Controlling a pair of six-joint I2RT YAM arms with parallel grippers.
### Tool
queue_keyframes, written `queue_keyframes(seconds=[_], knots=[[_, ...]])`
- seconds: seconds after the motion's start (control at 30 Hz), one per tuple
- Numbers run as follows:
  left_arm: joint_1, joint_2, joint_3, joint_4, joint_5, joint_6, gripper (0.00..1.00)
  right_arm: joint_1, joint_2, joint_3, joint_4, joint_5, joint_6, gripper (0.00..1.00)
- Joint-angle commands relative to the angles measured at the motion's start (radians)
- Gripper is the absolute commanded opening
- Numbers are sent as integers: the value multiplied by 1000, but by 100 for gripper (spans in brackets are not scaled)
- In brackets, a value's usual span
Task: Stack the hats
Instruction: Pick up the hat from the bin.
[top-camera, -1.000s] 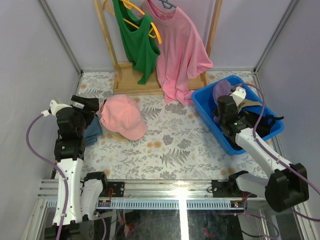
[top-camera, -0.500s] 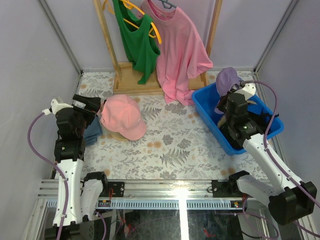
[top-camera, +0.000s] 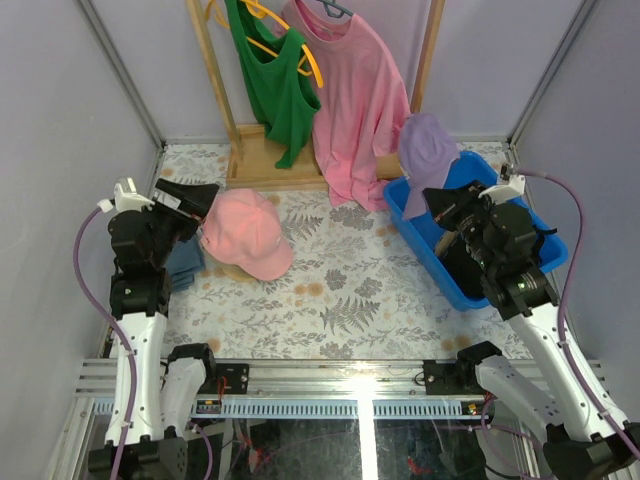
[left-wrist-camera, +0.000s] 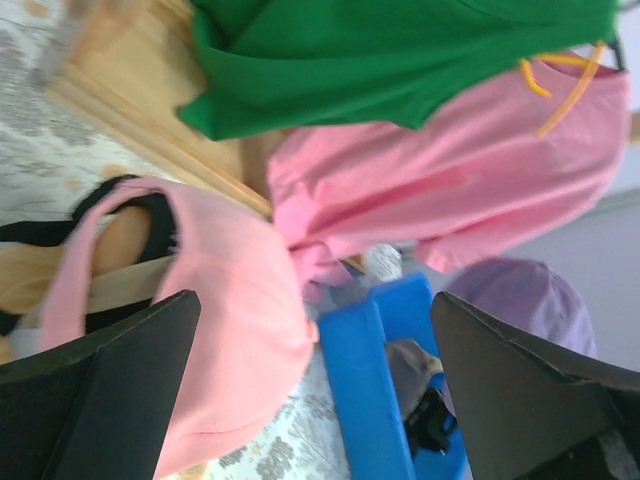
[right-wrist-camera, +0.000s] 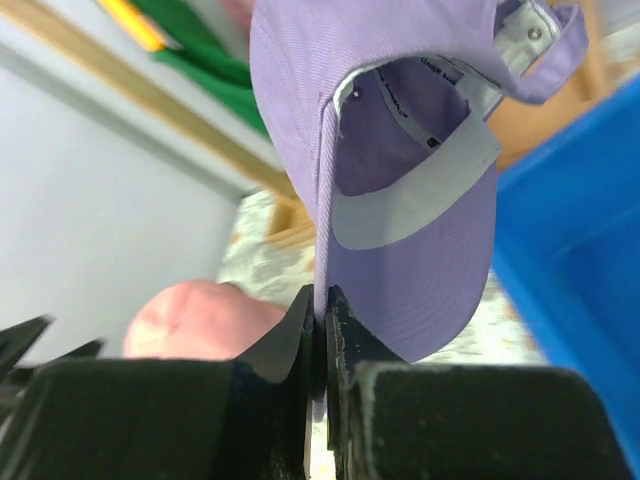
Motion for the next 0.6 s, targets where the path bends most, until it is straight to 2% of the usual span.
queue_keyframes(seconds=[0.0, 0.23, 0.43, 0.57], knots=[[6, 15, -7, 207, 236, -61, 100, -3, -22, -28, 174, -308, 180, 0], [-4, 52, -45, 408, 446, -199, 100, -3, 26, -127, 568, -636, 482, 0], [-16, 70, -95, 563, 544, -318, 100, 7, 73, -175, 844, -749, 692, 0], [-21, 90, -139, 711, 601, -412, 100, 46, 136, -198, 1088, -780, 828, 0]])
